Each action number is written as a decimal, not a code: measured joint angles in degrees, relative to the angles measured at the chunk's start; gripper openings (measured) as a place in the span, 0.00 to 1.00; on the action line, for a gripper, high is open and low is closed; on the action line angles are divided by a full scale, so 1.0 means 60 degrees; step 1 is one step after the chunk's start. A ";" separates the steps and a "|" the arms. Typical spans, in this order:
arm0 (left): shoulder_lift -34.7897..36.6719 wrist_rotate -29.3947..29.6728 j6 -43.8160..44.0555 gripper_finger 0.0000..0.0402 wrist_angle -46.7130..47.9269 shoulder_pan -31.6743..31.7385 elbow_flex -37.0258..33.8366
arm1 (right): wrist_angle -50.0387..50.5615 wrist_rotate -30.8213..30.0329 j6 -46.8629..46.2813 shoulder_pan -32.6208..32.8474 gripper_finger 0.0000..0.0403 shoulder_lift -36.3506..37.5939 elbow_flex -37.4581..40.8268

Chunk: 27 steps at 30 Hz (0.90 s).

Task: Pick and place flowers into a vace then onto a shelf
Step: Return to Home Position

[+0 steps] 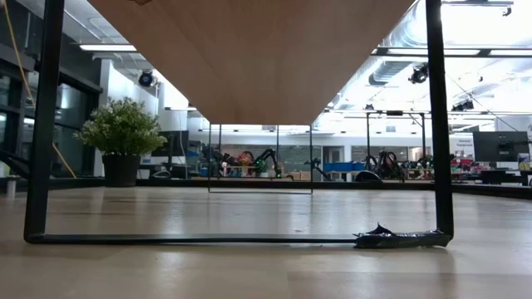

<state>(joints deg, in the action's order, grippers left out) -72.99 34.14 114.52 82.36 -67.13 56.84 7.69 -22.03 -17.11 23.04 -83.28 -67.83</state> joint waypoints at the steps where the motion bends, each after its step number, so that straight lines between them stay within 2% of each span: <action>1: 0.0000 0.0002 0.0000 0.97 0.0004 0.0000 0.0000 | 0.0038 -0.0026 -0.0047 0.0005 0.61 0.0076 0.0000; 7: 0.0000 -0.0001 0.0003 0.98 -0.0006 0.0000 0.0000 | 0.0540 0.0009 -0.0204 0.0158 0.61 0.0507 0.0000; 23: 0.0000 0.0009 0.0004 0.97 0.0008 0.0000 0.0000 | 0.3568 0.0218 -0.2265 0.0415 0.61 0.2138 0.0000; 27: 0.0000 0.0523 0.0003 0.98 0.0019 -0.0004 0.0000 | 0.3915 0.0053 -0.2366 0.0489 0.60 0.2588 0.0000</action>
<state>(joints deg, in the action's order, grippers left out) -72.99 37.27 114.54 82.48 -67.16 56.84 31.18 -21.72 -31.31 25.97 -67.76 -67.83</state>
